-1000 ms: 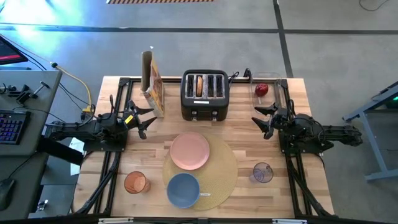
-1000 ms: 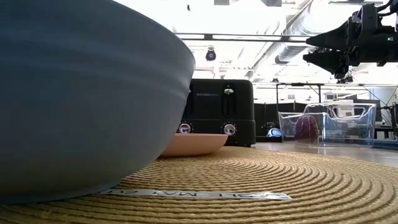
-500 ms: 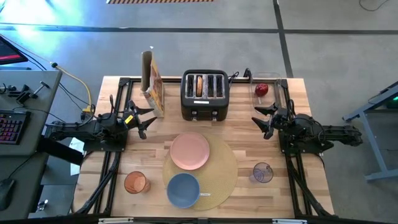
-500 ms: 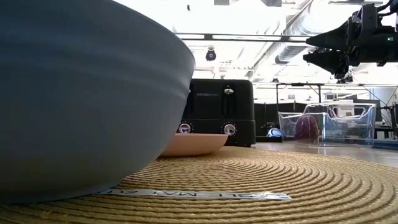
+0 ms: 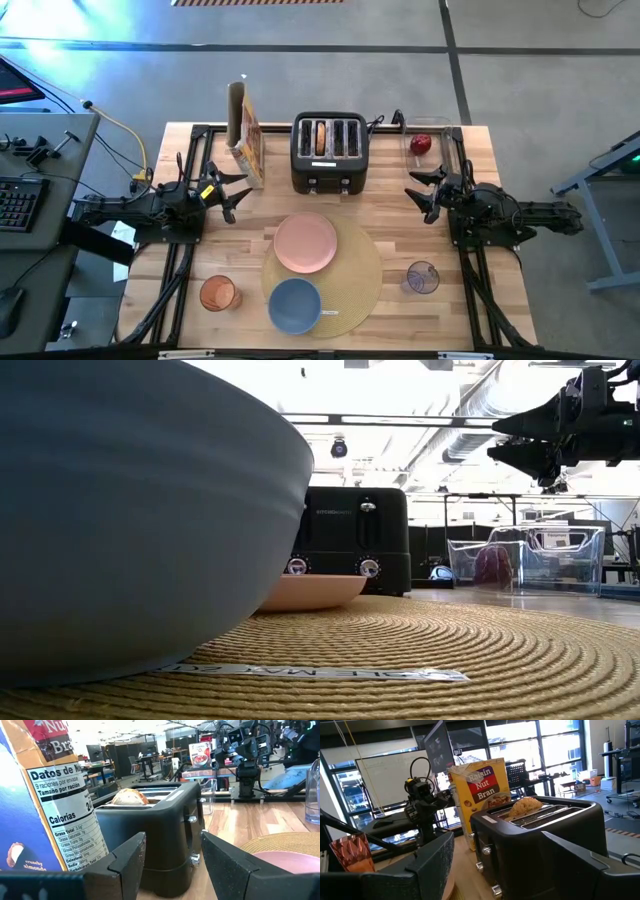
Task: Arrange a breakfast setting
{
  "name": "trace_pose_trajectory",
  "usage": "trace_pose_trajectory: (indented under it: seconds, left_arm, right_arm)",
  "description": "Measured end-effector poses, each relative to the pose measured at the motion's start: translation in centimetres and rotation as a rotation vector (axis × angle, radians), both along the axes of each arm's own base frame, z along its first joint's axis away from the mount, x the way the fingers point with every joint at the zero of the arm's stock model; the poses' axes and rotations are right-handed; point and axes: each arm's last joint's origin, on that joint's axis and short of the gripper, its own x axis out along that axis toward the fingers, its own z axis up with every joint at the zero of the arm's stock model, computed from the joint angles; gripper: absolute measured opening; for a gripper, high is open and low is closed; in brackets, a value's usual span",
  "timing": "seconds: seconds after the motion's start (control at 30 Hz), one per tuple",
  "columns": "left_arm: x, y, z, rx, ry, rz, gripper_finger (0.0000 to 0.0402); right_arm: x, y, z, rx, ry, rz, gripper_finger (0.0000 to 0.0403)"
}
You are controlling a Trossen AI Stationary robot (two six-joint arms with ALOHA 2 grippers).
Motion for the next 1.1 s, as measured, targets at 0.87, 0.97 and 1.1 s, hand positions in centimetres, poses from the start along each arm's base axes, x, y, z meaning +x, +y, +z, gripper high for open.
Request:
trace_pose_trajectory:
  seconds: [0.87, 0.97, 1.1]
  left_arm:
    - [0.00, -0.01, 0.07, -0.409, -0.190, -0.018, 0.0184]
    - [-0.05, 0.10, 0.06, -0.411, -0.199, 0.023, 0.0184]
    - [-0.13, 0.24, 0.05, -0.439, -0.226, 0.077, 0.0184]
  right_arm:
    - [0.00, 0.00, 0.00, 0.000, 0.000, 0.000, 0.0284]
    - [0.00, 0.00, -0.01, 0.000, 0.001, 0.000, 0.0284]
    - [0.00, 0.00, 0.00, 0.000, 0.000, 0.000, 0.0284]
